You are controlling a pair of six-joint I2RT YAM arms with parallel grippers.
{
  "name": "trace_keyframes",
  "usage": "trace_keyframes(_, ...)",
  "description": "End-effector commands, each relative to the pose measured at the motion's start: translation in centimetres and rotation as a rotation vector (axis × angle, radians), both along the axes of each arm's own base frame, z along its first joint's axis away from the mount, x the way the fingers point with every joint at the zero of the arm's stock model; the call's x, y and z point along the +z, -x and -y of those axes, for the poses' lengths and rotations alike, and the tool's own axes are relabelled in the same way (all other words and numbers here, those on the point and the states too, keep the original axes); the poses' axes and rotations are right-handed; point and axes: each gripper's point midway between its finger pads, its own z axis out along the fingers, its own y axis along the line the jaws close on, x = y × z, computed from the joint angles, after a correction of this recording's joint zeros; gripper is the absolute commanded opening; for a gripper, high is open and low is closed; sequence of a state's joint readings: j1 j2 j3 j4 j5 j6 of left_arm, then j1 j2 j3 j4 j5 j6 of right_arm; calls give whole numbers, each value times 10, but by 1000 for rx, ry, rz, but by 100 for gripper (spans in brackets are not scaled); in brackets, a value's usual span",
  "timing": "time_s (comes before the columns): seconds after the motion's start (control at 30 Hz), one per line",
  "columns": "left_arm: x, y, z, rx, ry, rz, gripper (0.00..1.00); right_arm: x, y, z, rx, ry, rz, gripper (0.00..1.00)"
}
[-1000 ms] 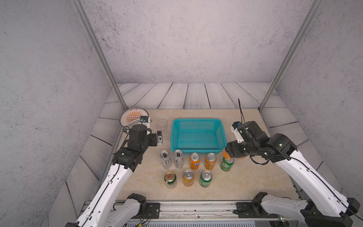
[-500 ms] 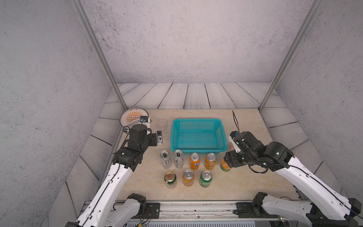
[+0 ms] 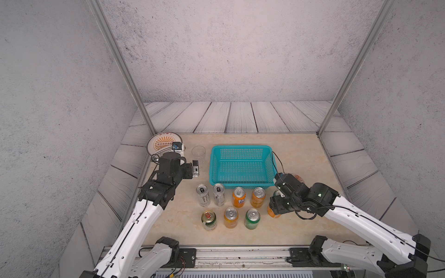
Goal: Take out the drinks from the basket
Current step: Place the drink at the center of the board.
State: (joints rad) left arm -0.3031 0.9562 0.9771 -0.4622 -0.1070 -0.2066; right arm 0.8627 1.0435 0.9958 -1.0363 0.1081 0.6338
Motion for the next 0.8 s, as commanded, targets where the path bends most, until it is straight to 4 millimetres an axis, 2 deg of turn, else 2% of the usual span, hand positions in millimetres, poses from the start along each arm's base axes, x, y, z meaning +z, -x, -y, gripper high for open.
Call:
trace_keyframes(0.0, 0, -2, -4, 15, -3, 7, 99, 4, -10, -12, -22, -62, 51, 55)
trace_keyframes(0.43, 0, -2, -5, 17, -4, 6, 99, -53, -11, -13, -43, 15, 7, 55)
trace_keyframes(0.77, 0, -2, -5, 18, -3, 7, 99, -79, -11, -14, -48, 38, -25, 56)
